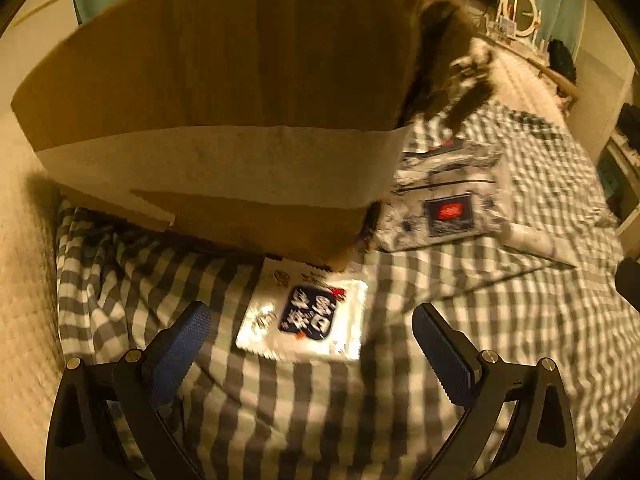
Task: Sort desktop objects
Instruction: 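Grasp the white snack packet with the left tool while the right tool grasps the white cup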
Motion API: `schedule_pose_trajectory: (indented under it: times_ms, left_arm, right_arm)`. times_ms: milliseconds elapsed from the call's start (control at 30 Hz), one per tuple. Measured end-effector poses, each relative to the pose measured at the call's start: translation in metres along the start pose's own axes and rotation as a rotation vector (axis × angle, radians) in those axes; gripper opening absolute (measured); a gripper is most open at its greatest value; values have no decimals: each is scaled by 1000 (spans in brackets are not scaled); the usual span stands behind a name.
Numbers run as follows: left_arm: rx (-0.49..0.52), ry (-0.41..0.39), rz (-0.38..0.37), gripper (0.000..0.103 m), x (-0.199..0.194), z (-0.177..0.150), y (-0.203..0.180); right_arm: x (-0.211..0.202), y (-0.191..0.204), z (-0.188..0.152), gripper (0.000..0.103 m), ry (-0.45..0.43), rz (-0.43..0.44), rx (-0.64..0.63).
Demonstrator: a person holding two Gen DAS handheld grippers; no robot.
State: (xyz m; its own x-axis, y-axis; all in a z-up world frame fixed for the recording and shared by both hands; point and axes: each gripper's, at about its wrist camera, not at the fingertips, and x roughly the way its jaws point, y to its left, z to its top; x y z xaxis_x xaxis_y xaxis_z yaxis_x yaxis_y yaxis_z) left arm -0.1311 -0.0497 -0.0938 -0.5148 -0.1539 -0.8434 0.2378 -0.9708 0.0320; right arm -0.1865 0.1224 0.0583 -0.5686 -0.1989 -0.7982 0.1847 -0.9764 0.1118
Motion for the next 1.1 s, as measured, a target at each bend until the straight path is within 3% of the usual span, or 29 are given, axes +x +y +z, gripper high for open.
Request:
schedule_pose_trajectory:
  times_ms: [67, 167, 233, 300, 500, 700, 733, 800, 867, 1000, 1100]
  left_arm:
    - [-19, 33, -8, 103, 11, 1, 3]
    - [-50, 99, -28, 93, 25, 0, 6]
    - [-42, 81, -24, 76, 24, 2, 4]
    - [-26, 66, -11, 67, 22, 2, 0]
    - [23, 47, -22, 54, 19, -1, -10]
    - [-3, 49, -64, 48, 15, -3, -7]
    - [-13, 49, -77, 48, 15, -3, -5]
    - [-27, 53, -106, 47, 13, -3, -4]
    - [-36, 61, -128, 46, 12, -3, -2]
    - [-71, 69, -193, 44, 7, -4, 4]
    - [-101, 72, -233, 43, 1, -7, 9]
  right_arm:
    - [18, 2, 5, 77, 24, -3, -46]
    - [42, 4, 10, 77, 57, -9, -109]
    - [55, 3, 13, 77, 66, -9, -128]
    - [67, 3, 17, 77, 75, -5, -152]
    - [93, 17, 20, 77, 87, 7, -285]
    - [113, 10, 24, 76, 128, 26, -294]
    - [113, 8, 25, 73, 133, 29, -283]
    - [110, 2, 27, 42, 156, 39, -242]
    - [104, -1, 27, 31, 168, 29, -232]
    - [85, -11, 20, 19, 178, 16, -175]
    - [64, -18, 14, 19, 160, 25, -122]
